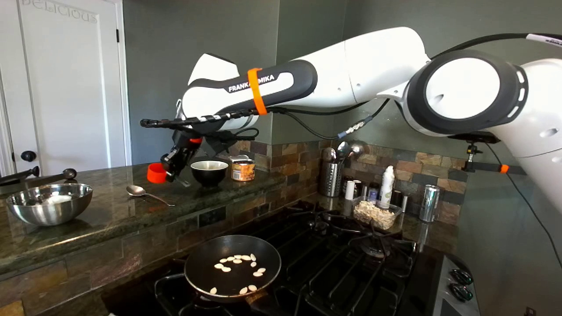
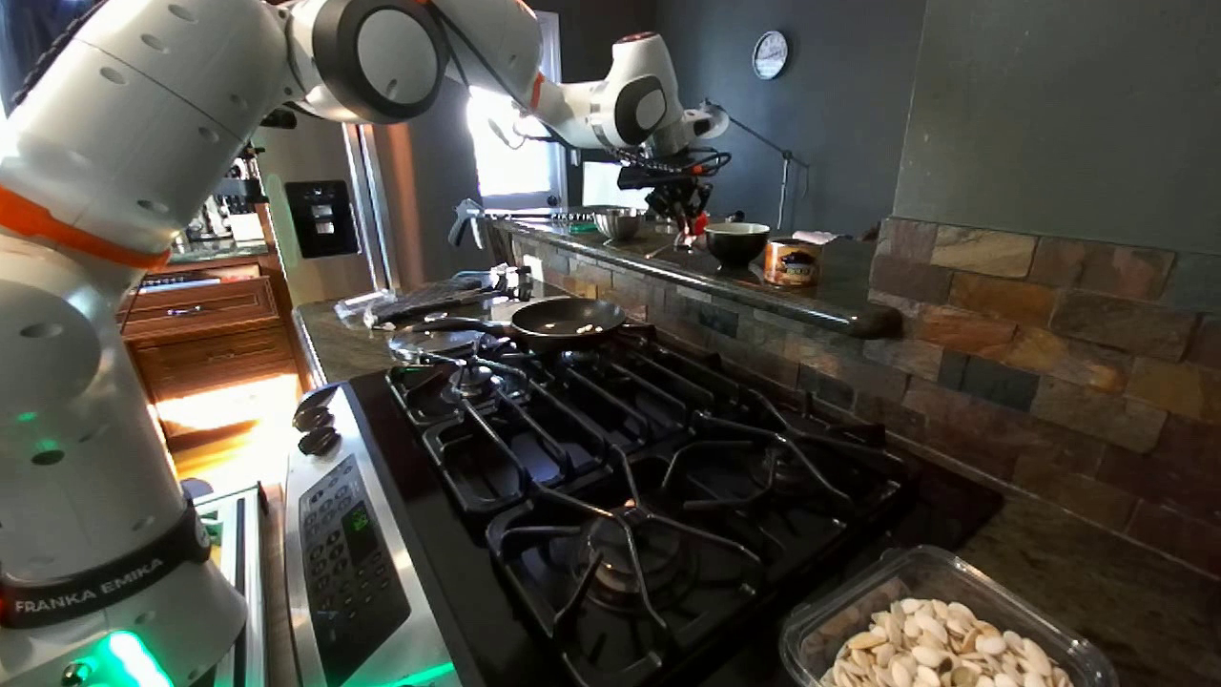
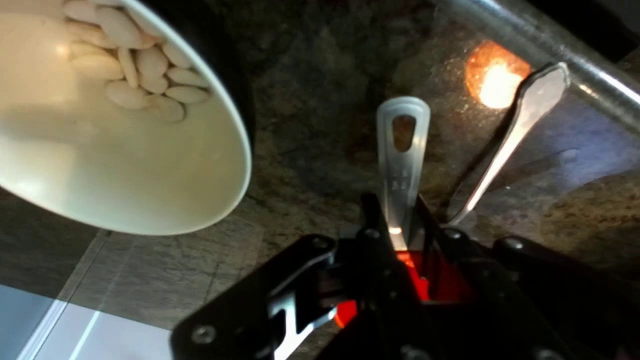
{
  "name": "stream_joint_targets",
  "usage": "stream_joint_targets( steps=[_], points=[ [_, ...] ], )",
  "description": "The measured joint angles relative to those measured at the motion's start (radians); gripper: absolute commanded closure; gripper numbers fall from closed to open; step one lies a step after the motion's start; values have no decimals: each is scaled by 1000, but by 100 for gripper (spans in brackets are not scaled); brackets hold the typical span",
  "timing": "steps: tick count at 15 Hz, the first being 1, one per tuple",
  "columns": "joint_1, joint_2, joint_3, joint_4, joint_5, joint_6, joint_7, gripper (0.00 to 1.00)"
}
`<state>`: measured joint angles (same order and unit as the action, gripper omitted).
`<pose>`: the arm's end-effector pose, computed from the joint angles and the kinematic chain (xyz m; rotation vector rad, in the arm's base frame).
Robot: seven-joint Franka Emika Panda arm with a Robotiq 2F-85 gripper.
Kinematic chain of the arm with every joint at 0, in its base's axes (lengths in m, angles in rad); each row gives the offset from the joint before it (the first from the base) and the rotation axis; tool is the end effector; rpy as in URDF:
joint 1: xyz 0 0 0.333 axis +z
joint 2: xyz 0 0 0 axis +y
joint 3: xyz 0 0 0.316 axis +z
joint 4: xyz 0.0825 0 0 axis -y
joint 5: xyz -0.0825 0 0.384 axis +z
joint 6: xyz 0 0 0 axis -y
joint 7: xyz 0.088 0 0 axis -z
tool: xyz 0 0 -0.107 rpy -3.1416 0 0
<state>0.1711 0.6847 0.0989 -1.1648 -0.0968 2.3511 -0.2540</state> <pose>0.7622 0.1839 0.4494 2.9105 0.7994 0.7782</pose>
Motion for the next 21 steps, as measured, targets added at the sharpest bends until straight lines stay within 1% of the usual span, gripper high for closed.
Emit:
stream_joint_targets(
  steps=[2,6,9,13,18,19,21],
  points=[
    [0,-31,7,-25,1,-11,-32,96],
    [-1,-115,44,-85,9,-118,-78,96],
    [0,-196,67,-153,9,-202,-86,96],
    [2,-316,73,-277,6,-278,-60,96],
    [1,-458,75,-449,26,-291,24,96],
    [0,-487,75,-486,37,-291,50,84],
    [0,-504,75,-500,37,-291,54,84]
  ],
)
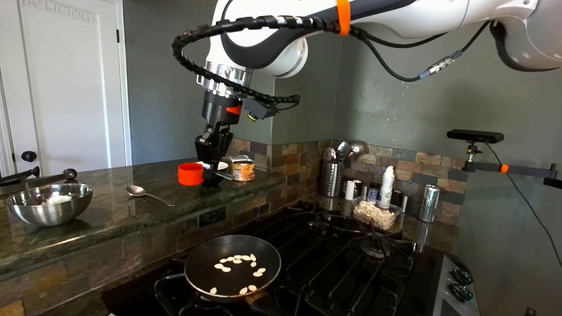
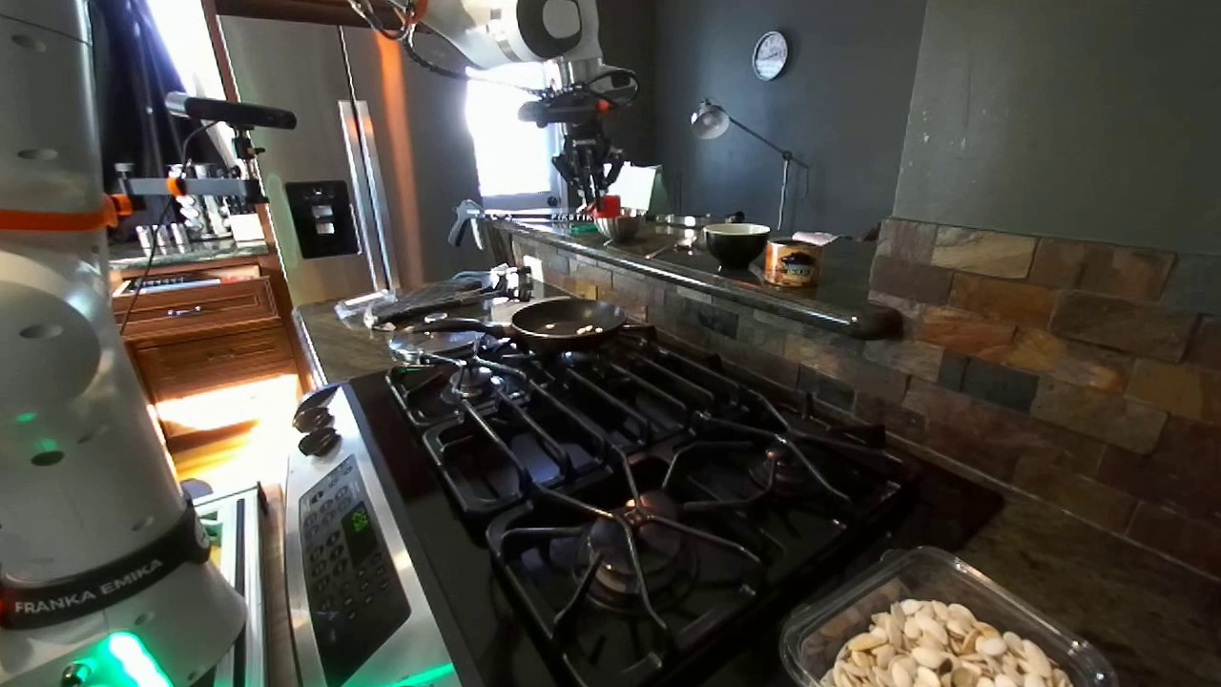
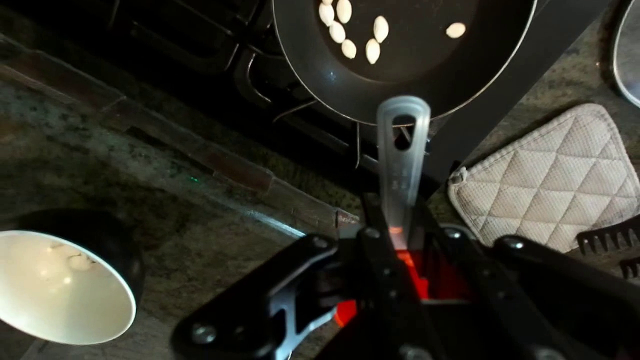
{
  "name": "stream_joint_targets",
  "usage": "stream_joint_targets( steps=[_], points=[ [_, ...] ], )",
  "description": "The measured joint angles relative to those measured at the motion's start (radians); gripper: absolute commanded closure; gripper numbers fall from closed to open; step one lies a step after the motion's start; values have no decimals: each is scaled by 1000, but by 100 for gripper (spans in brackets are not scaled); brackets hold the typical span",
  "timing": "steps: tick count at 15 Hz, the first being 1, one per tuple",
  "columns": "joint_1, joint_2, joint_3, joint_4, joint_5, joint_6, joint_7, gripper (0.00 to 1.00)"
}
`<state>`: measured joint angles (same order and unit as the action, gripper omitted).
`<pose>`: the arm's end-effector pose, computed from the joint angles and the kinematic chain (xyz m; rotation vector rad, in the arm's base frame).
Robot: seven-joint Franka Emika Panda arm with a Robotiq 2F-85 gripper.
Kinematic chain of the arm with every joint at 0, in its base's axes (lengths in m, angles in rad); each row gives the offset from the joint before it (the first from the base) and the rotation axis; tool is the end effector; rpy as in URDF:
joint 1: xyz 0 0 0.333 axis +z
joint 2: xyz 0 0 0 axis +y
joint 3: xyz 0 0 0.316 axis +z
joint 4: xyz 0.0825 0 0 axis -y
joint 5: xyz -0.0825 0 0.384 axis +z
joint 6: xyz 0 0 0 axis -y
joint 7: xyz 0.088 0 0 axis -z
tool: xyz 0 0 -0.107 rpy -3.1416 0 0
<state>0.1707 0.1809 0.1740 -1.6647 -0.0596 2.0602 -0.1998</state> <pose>0.6043 0.2055 0.5200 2.9925 0.8615 0.3419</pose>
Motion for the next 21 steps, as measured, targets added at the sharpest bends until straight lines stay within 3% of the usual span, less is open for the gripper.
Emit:
stream_joint_targets(
  steps=[2,3,7,10,21],
  points=[
    [0,7,0,8,0,0,0,84],
    [0,10,0,9,0,0,-1,96],
    [2,12,2,11,-6,-16,-3,96],
    [25,8,10,17,-28,-125,30,96],
    [80,-9,38,-6,20,-337,403,96]
  ],
)
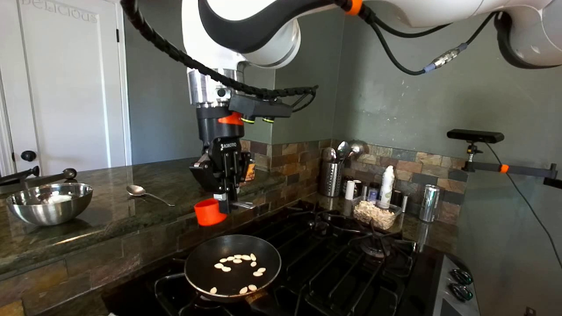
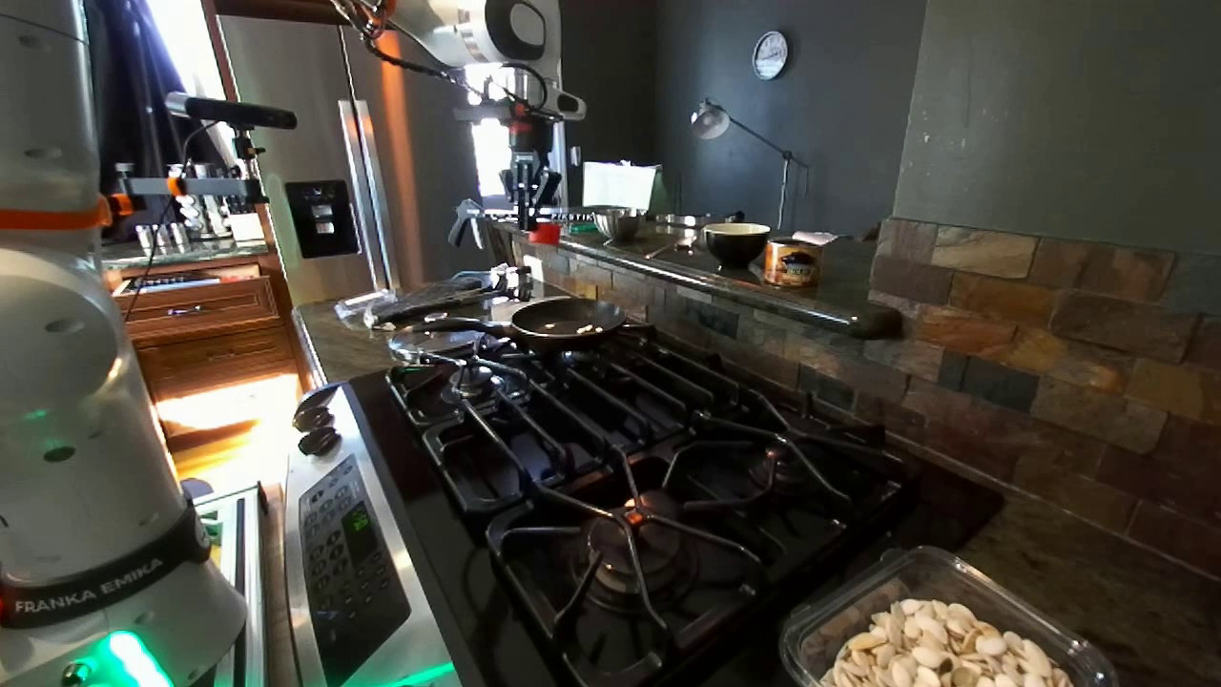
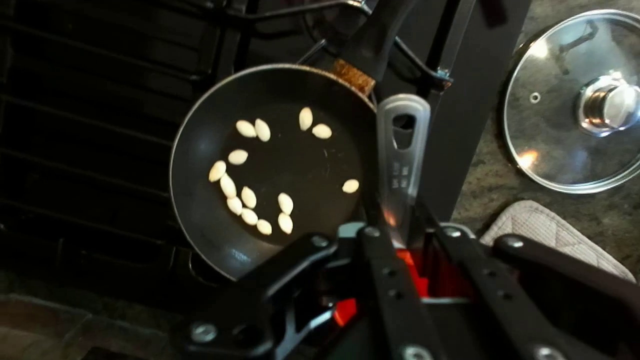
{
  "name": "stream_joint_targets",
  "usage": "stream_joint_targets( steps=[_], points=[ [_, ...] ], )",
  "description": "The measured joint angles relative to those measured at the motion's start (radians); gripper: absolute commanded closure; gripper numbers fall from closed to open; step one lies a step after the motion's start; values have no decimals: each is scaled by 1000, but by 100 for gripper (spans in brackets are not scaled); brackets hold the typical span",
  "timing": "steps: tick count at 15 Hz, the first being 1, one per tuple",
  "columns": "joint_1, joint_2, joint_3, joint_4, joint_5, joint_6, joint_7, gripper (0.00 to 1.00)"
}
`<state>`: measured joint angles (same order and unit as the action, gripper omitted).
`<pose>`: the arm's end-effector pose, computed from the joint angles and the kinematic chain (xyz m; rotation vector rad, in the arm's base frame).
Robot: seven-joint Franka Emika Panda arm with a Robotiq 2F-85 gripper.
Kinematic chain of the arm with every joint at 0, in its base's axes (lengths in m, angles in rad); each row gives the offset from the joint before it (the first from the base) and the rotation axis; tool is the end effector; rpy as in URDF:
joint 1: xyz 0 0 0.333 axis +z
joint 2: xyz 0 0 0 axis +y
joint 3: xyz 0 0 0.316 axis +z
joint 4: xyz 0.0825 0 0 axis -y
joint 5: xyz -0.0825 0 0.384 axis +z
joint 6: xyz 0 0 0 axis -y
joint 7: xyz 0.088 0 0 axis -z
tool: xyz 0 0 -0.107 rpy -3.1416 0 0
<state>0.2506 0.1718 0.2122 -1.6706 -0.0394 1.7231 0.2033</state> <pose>0.5431 0.2585 0.4921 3.0696 0.4119 -0.1678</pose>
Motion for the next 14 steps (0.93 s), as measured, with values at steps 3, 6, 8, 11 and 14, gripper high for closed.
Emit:
stream_joint_targets(
  steps=[3,6,8,11,14],
  points=[
    [0,0,-3,-12,12,-66,109,96],
    [-1,5,-11,-10,7,-149,187,96],
    [0,12,-13,3,-19,-218,228,96],
    [13,46,-13,72,-73,-386,288,96],
    [34,99,-13,158,-116,-535,322,96]
  ],
)
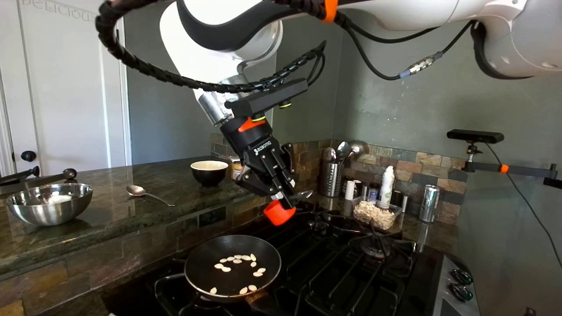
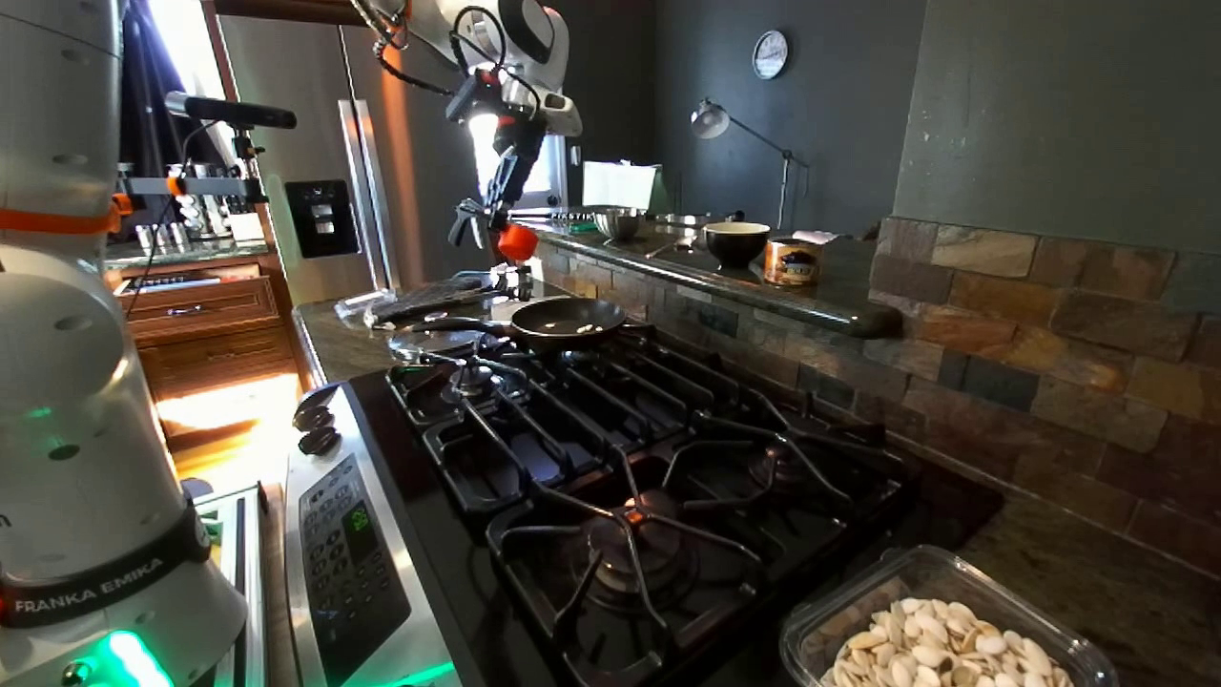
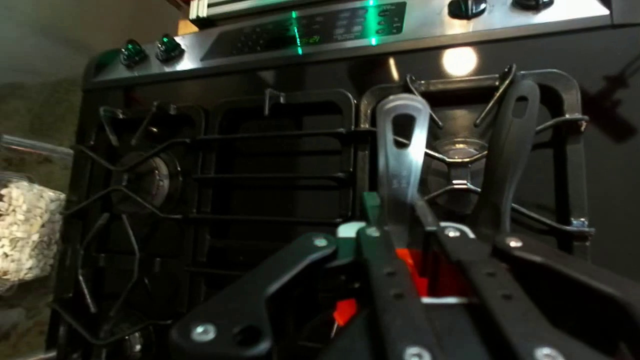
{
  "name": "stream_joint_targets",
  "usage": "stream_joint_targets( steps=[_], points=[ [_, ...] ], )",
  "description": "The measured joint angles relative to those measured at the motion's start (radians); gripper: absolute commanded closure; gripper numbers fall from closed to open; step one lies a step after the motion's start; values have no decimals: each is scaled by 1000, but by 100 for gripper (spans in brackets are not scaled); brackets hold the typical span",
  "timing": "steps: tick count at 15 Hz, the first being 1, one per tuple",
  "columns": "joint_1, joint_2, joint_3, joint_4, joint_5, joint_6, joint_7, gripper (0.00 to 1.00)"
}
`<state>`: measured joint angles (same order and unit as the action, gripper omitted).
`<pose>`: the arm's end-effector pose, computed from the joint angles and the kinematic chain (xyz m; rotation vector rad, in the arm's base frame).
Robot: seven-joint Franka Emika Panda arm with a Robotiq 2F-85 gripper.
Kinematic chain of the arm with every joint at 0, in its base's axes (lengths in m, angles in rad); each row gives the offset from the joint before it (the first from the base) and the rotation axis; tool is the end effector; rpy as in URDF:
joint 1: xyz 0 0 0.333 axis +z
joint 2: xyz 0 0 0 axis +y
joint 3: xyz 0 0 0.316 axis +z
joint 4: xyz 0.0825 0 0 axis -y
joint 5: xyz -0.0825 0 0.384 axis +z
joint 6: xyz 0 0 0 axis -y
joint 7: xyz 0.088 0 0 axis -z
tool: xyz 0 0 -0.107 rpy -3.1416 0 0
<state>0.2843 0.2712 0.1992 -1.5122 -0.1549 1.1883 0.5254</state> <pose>0.5189 0.2360 0.4802 2.6929 -0.0634 -0.6468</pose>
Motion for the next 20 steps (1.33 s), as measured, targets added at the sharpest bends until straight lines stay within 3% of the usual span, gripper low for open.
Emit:
stream_joint_targets(
  steps=[1,6,7,13,20],
  points=[
    [7,20,0,27,-13,-31,5,84],
    [24,86,-5,100,-41,-74,10,84],
    [24,88,-5,102,-41,-74,10,96],
    [40,94,-13,107,-78,-84,8,96],
    [103,138,-18,148,-178,-202,25,96]
  ],
)
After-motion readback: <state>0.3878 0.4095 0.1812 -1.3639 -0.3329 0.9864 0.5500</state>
